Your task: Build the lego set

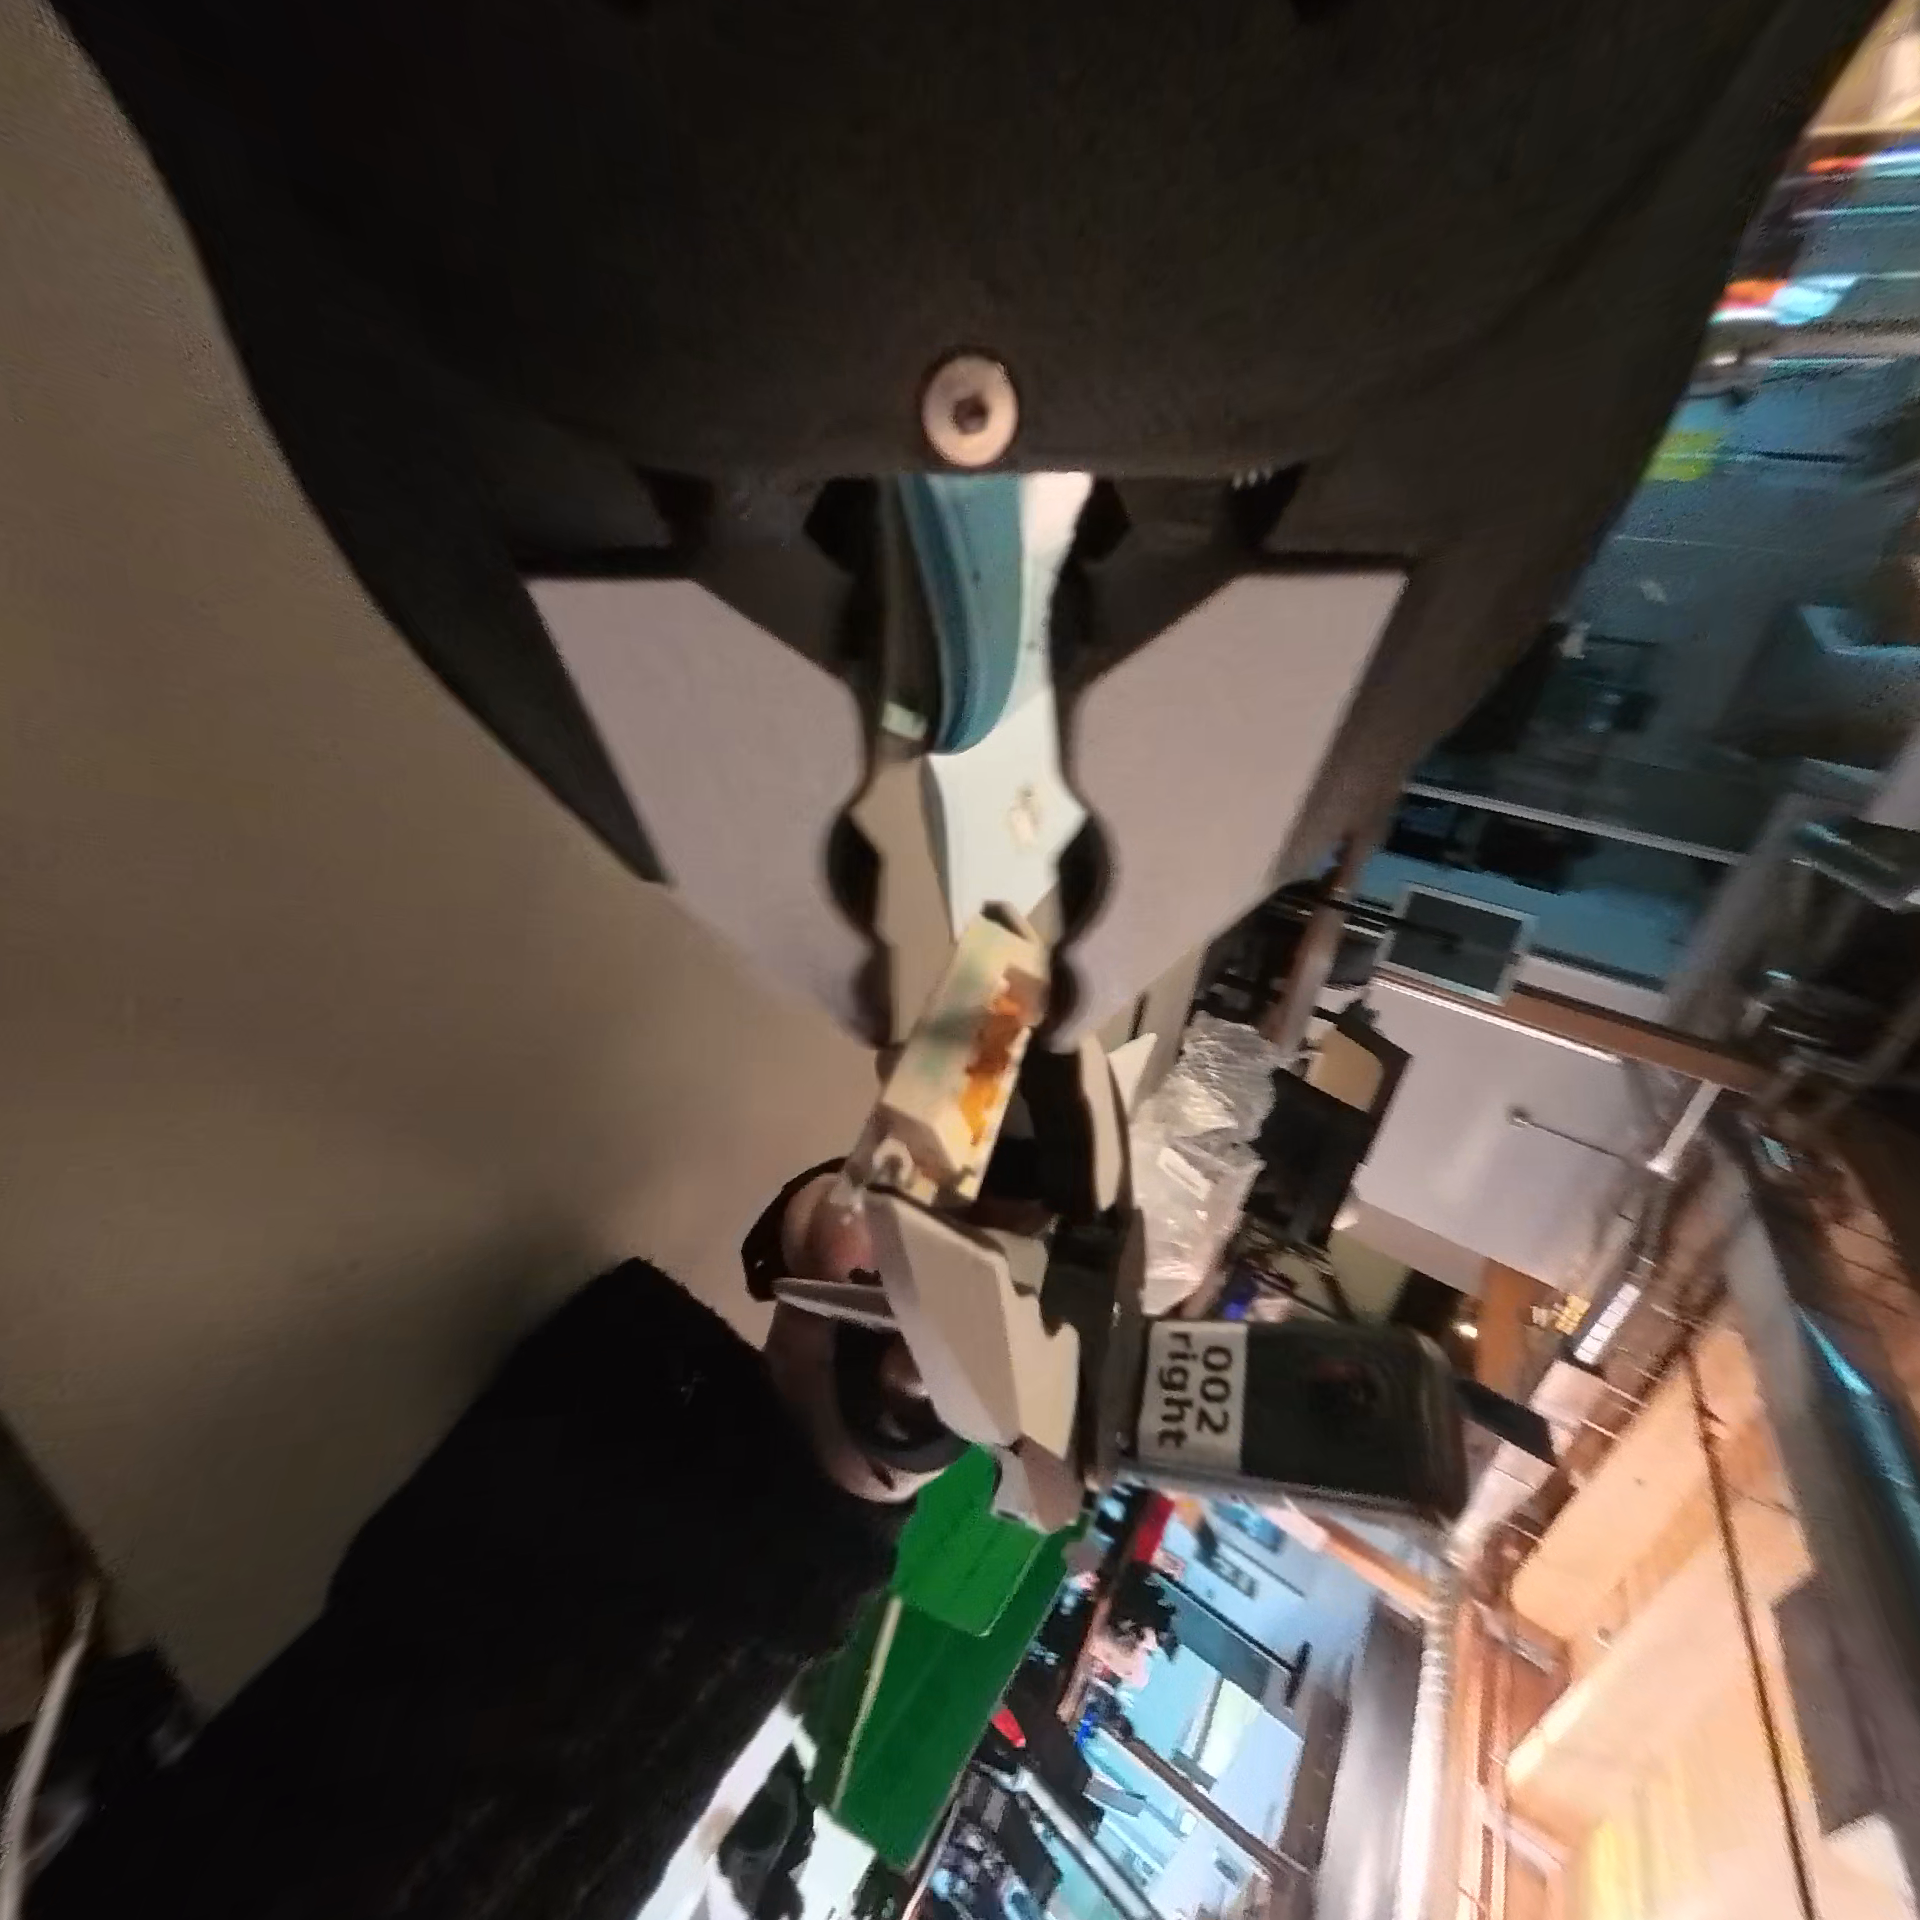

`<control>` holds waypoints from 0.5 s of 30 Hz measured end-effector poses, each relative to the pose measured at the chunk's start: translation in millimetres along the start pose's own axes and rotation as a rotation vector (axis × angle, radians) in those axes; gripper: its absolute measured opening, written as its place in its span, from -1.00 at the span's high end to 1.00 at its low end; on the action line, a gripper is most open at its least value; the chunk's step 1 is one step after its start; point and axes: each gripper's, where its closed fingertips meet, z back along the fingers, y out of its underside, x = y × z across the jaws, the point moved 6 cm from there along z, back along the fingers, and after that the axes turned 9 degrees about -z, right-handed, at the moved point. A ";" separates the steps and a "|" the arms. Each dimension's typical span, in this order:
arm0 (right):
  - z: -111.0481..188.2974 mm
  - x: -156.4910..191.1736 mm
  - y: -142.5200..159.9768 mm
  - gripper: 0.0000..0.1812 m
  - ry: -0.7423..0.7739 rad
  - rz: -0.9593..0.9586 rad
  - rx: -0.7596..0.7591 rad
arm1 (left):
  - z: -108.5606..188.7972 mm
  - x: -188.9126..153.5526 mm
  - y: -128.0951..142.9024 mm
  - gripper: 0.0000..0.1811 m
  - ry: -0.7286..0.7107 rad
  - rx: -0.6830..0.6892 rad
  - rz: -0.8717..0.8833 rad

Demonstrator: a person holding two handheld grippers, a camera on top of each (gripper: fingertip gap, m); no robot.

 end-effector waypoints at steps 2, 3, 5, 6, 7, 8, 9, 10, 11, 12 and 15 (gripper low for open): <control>-5.0 -3.8 -2.9 0.34 0.040 0.003 0.013 | 2.7 1.0 5.8 0.77 -0.022 0.063 -0.043; -5.4 -7.8 -6.1 0.34 0.090 0.003 0.002 | 2.9 2.2 10.6 0.78 -0.040 0.113 -0.037; -2.8 -15.8 -12.5 0.28 0.251 0.047 -0.009 | 3.8 4.9 24.8 0.79 -0.083 0.255 -0.026; -1.0 -18.0 -15.5 0.26 0.370 0.122 0.001 | 4.1 5.3 33.8 0.79 -0.089 0.338 -0.023; -0.4 -17.1 -18.3 0.26 0.482 0.217 0.022 | 4.1 4.1 42.0 0.79 -0.078 0.409 -0.019; -2.0 -14.2 -20.5 0.26 0.577 0.311 0.055 | 3.9 2.9 48.2 0.79 -0.072 0.461 -0.016; -5.6 -12.1 -21.0 0.30 0.668 0.397 0.112 | 3.3 1.4 52.2 0.79 -0.062 0.494 -0.014; -11.4 -10.9 -19.0 0.32 0.741 0.481 0.187 | 2.0 -0.6 54.7 0.79 -0.042 0.515 -0.013; -18.2 -11.4 -15.1 0.35 0.800 0.556 0.274 | 0.6 -1.3 56.4 0.79 -0.039 0.534 -0.013; -24.3 -14.4 -10.6 0.37 0.859 0.618 0.359 | -0.8 -1.6 57.4 0.79 -0.036 0.546 -0.018; -33.8 -26.8 2.8 0.51 0.979 0.736 0.555 | -3.7 -2.6 58.8 0.79 -0.025 0.562 -0.036</control>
